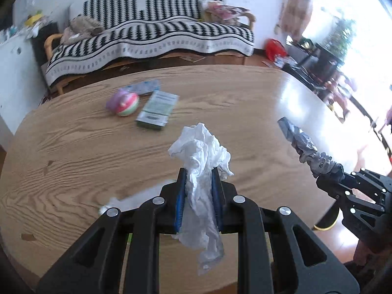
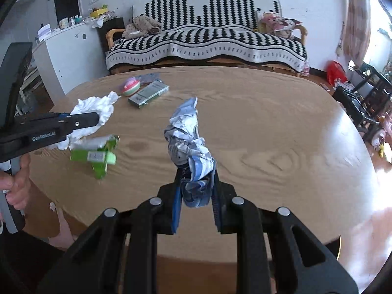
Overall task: Collect trash
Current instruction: 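Carry the tissue and wrapper with both tools over the trash bin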
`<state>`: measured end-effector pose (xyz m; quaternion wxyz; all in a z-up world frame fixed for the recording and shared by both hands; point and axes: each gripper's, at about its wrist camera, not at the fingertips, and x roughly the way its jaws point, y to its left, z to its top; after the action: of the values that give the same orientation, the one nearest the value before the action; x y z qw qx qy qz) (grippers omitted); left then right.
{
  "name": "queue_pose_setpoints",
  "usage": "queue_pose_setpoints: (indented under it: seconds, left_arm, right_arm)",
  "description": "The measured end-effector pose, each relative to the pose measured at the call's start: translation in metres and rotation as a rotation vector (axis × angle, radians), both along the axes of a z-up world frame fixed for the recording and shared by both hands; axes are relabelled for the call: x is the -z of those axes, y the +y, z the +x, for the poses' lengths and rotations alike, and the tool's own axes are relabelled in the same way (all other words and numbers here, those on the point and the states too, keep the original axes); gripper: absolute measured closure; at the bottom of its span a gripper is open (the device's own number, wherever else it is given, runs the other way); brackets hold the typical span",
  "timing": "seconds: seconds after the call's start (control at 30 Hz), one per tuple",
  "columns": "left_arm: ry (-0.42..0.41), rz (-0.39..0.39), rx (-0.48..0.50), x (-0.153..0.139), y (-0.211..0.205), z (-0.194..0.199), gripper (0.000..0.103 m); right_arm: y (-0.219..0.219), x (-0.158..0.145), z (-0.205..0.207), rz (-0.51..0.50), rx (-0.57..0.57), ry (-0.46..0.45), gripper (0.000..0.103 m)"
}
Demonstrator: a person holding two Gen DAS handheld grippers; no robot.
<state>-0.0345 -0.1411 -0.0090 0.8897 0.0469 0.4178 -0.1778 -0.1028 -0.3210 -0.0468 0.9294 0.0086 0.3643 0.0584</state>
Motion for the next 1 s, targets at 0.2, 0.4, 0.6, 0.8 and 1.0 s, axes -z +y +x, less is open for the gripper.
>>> queue_pose_setpoints:
  seconds: [0.2, 0.4, 0.6, 0.8, 1.0]
  left_arm:
    - [0.016, 0.01, 0.049, 0.01, -0.026, -0.02, 0.084]
    - [0.013, 0.017, 0.086, 0.014, -0.055, -0.028, 0.084]
    - [0.016, 0.001, 0.135, 0.015, -0.092, -0.032, 0.084]
    - [0.019, -0.019, 0.223, 0.016, -0.14, -0.047, 0.084]
    - [0.027, -0.052, 0.331, 0.019, -0.195, -0.068, 0.084]
  right_arm:
    - [-0.028, 0.005, -0.027, 0.016, 0.037, 0.0, 0.081]
    - [-0.051, 0.001, -0.034, 0.037, 0.077, -0.008, 0.081]
    - [-0.072, -0.001, -0.046, 0.046, 0.127, -0.014, 0.081]
    - [-0.118, 0.005, -0.071, 0.059, 0.221, -0.007, 0.081]
    - [-0.165, 0.01, -0.099, 0.086, 0.329, -0.002, 0.081]
